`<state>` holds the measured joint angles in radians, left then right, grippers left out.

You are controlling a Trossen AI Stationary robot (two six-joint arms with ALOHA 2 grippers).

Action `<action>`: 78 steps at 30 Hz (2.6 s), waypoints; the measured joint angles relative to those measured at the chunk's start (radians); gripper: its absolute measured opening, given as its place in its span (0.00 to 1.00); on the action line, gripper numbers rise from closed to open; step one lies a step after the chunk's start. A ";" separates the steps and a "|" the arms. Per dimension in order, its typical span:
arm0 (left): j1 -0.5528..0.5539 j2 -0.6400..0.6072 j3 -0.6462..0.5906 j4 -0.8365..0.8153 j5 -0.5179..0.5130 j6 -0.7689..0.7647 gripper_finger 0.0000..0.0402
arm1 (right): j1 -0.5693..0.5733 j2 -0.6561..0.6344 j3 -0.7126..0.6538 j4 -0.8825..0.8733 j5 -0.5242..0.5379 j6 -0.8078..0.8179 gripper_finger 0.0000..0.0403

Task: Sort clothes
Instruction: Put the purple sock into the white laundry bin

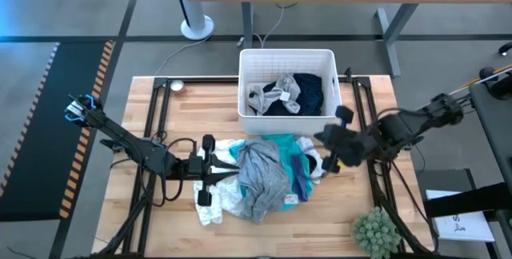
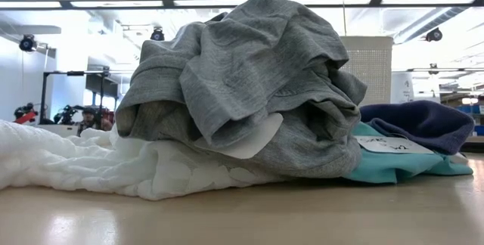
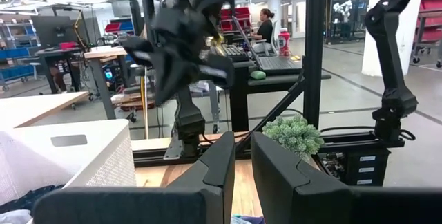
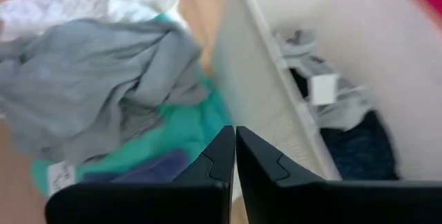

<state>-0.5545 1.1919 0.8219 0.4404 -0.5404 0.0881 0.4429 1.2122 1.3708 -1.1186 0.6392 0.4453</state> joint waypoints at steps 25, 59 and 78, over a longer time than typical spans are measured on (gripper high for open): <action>0.000 0.000 0.000 -0.001 0.000 -0.012 0.09 | 0.254 0.102 -0.521 0.586 0.014 0.446 0.00; 0.000 0.000 0.000 -0.018 0.000 -0.028 0.09 | 0.178 0.449 -0.403 0.541 -0.038 0.501 0.21; 0.000 0.000 0.000 -0.022 0.000 -0.031 0.09 | 0.200 0.382 -0.209 0.299 0.020 0.353 0.00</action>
<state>-0.5549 1.1919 0.8219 0.4183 -0.5400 0.0573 0.6426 1.5944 1.1622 -0.8200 0.6594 0.7986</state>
